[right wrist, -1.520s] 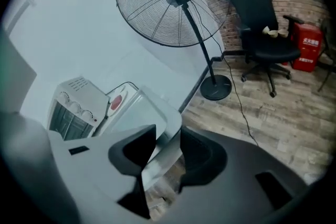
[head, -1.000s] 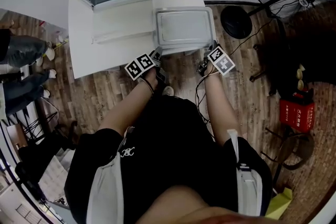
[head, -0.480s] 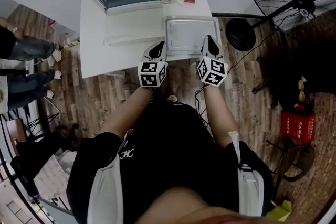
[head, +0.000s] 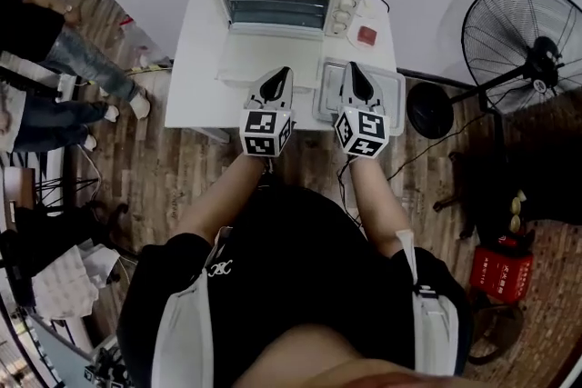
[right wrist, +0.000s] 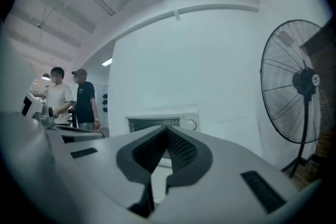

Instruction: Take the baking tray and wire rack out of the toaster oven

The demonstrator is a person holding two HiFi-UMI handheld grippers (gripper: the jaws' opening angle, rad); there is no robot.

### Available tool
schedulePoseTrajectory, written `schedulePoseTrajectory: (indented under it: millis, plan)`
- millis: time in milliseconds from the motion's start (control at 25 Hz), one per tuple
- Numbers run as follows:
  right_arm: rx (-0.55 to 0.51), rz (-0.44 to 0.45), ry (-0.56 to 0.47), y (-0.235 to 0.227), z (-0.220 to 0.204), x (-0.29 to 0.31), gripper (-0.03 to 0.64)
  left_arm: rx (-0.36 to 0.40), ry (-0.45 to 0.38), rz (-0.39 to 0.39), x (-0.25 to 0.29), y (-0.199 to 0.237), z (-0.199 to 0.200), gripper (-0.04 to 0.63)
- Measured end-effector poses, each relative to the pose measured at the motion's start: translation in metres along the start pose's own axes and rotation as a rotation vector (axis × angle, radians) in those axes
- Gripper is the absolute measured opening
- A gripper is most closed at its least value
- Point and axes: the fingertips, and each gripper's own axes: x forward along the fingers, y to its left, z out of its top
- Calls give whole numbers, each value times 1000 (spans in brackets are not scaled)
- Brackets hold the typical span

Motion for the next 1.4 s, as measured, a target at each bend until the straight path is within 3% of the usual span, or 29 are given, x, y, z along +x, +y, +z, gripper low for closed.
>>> schedulePoseTrajectory:
  millis: [240, 520, 1000, 1080, 1240, 1400]
  plan:
    - [13, 85, -6, 52, 6, 36, 3, -27, -8, 110, -13, 60, 6, 17]
    - [118, 137, 29, 87, -5, 82, 3, -81, 0, 177, -10, 120, 6, 17]
    - [217, 103, 63, 94, -18, 159, 3, -129, 29, 147, 47, 188, 13, 17]
    - [305, 86, 81, 84, -25, 172, 3, -184, 49, 127, 64, 194, 8, 17]
    - [527, 48, 111, 64, -47, 202, 27, -370, 82, 80, 96, 212, -10, 17]
    - [766, -1, 89, 47, -70, 230, 112, -664, 37, 49, 123, 241, -24, 20]
